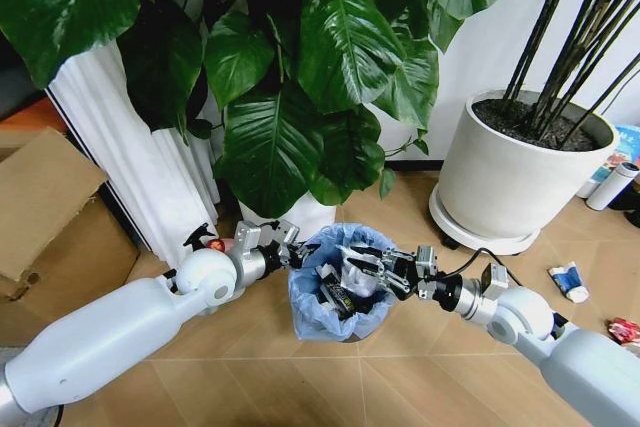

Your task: Pick up the trash bin and place the garbage on the floor into it.

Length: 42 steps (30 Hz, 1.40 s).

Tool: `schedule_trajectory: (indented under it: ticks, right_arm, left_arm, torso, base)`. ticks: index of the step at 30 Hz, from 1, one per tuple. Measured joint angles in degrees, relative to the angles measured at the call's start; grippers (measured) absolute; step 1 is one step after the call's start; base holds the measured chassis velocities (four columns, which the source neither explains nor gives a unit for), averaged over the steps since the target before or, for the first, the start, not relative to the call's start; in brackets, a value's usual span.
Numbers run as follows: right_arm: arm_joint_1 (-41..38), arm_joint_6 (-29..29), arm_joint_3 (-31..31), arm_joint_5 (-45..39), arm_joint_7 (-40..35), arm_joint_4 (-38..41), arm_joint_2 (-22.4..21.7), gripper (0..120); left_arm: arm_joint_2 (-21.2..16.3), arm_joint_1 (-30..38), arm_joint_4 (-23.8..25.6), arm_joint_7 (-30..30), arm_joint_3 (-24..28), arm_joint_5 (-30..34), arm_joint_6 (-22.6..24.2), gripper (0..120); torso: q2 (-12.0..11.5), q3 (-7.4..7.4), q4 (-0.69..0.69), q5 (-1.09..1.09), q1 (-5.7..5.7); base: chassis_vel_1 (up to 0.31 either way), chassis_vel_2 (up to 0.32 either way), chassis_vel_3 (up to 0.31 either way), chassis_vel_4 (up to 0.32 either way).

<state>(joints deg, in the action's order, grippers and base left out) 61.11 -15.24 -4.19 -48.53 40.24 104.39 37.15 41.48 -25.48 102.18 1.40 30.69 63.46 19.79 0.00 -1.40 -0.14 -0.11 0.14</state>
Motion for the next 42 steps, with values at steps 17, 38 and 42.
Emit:
schedule_trajectory:
  ticks: [17, 38, 42]
  right_arm:
    - [12.0, 2.8, -18.8, 7.2, -8.6, -4.8, 1.5, 98]
    - [20.6, 7.7, -33.6, 17.3, -26.1, -30.6, 10.3, 100]
    - [19.0, 7.9, -32.7, 17.0, -26.0, -35.3, 10.5, 100]
  left_arm:
    - [-2.4, -2.1, 0.9, 0.2, -1.0, -1.6, 0.5, 0]
    - [-3.6, -3.2, 1.7, -0.7, -3.6, -2.2, 0.0, 0]
    - [-3.9, -3.6, 2.2, -0.7, -3.7, -2.2, 0.0, 0]
  torso:
    - [0.0, 0.00, 0.01, 0.01, 0.00]
    - [0.0, 0.00, 0.00, 0.01, 0.00]
    - [0.0, 0.00, 0.01, 0.00, 0.00]
  base:
    - [0.000, 0.000, 0.000, 0.000]
    - [0.000, 0.000, 0.000, 0.000]
    - [0.000, 0.000, 0.000, 0.000]
